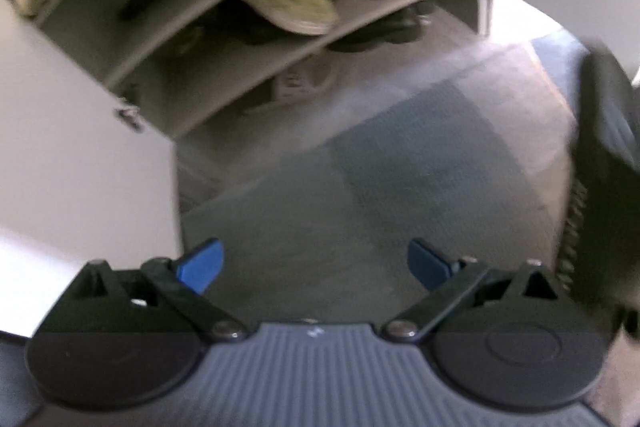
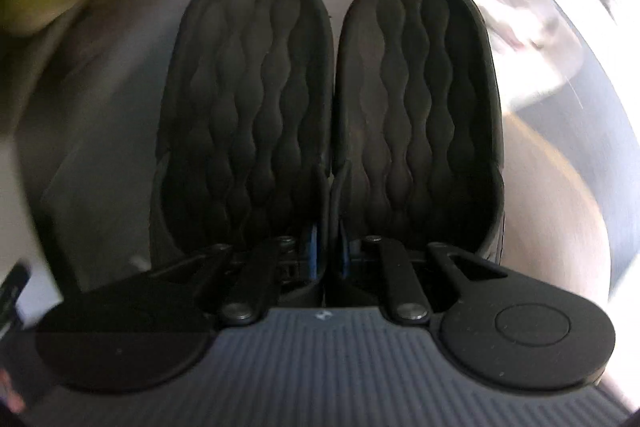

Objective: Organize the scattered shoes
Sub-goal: 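Lift the black slides and carry them into the cabinet, right gripper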

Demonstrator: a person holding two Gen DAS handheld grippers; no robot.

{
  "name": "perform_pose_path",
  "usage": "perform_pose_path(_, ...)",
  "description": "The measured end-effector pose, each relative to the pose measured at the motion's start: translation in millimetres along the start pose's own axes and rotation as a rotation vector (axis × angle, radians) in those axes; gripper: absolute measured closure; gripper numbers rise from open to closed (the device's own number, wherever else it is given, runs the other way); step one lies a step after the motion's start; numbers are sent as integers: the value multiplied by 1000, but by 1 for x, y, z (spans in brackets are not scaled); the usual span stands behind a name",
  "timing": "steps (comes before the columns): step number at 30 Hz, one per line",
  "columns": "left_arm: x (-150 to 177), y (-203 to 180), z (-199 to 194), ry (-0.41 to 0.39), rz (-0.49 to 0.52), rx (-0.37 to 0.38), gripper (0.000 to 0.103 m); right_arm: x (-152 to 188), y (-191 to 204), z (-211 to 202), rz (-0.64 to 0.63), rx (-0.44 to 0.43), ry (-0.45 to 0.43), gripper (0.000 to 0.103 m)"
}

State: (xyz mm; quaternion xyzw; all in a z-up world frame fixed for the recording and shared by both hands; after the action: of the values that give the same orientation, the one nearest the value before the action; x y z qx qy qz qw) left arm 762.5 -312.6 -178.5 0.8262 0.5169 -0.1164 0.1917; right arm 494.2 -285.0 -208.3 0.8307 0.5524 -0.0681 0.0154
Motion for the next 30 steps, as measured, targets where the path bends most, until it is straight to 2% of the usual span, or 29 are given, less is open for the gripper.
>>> perform_pose_path(2, 4, 22, -1, -1, -17, -23, 3, -32, 65, -18, -122, -52, -75, 89)
perform_pose_path(3, 4, 33, 2, 3, -36, -29, 3, -39, 71, -20, -131, -57, -79, 89)
perform_pose_path(5, 3, 54, 7, 12, -75, -40, 3, -73, 150, -32, -234, -112, -126, 89)
perform_pose_path(8, -1, 78, 17, 20, -106, -58, 3, -107, 250, -40, -370, -166, -186, 89)
perform_pose_path(9, -5, 88, 25, 24, -115, -72, 3, -112, 257, -42, -381, -169, -191, 89)
perform_pose_path(10, -6, 90, 26, 24, -117, -75, 3, -124, 299, -46, -432, -185, -218, 89)
perform_pose_path(14, -26, 121, 48, -17, -137, -111, 3, -154, 366, -74, -474, -203, -261, 90)
perform_pose_path(19, -56, 142, 63, -75, -153, -114, 3, -171, 416, -91, -437, -199, -280, 90)
perform_pose_path(22, -64, 148, 73, -76, -174, -111, 3, -180, 426, -97, -410, -205, -273, 90)
perform_pose_path(24, -76, 153, 77, -113, -181, -117, 4, -190, 433, -109, -379, -222, -288, 90)
perform_pose_path(28, -100, 166, 59, -280, -191, -183, 4, -199, 435, -126, -342, -260, -319, 90)
perform_pose_path(30, -108, 170, 59, -294, -194, -173, 3, -205, 433, -125, -334, -275, -330, 90)
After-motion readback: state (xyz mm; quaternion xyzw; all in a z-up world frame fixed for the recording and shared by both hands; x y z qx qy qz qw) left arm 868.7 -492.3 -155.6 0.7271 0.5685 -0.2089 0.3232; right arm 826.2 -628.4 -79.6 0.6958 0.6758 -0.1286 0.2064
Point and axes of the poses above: each gripper's, at about its wrist camera, not at the fingertips, and z roughly the way its jaws point, y to its left, x to its underside, the point moved 4 cm from there along z, roughly the way its jaws point, and after that the axes turned 14 degrees about x, right-handed, at the moved point
